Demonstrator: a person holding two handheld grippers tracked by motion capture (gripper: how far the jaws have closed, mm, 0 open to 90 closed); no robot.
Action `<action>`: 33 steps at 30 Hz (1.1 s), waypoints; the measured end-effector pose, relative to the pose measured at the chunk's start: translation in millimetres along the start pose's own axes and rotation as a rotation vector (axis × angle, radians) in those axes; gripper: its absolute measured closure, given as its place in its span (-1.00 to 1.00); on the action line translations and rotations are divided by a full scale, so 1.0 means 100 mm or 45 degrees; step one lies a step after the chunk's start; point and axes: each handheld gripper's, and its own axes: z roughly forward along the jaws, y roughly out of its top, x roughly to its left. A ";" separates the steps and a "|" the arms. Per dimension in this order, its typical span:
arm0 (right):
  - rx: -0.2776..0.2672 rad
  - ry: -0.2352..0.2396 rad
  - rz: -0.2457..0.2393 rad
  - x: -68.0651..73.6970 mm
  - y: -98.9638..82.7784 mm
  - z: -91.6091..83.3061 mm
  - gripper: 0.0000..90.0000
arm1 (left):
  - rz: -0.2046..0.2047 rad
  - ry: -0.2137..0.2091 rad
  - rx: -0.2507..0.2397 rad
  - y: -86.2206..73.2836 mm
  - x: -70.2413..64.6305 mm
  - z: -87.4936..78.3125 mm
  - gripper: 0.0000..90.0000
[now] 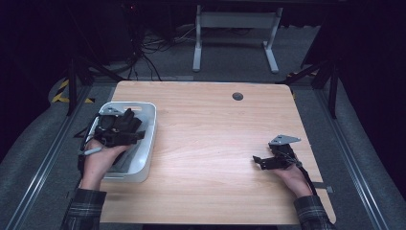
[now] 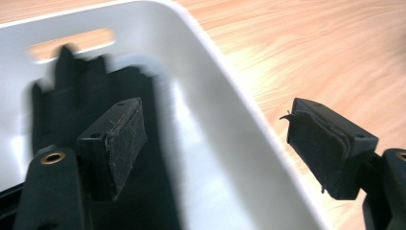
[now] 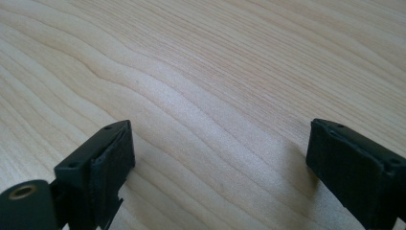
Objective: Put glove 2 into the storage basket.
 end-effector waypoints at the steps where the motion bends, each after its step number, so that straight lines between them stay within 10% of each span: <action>1: 0.000 0.000 0.000 0.00 0.00 0.00 -0.78 | 0.000 0.000 0.000 0.00 0.00 0.00 -0.53; 18: 0.000 0.000 -0.001 0.00 0.00 0.00 -0.78 | 0.178 -0.249 0.001 0.02 -0.90 0.58 -0.53; 33: 0.000 0.001 -0.005 0.00 0.00 0.00 -0.78 | 0.297 -0.263 0.059 -0.29 -1.31 1.16 -0.56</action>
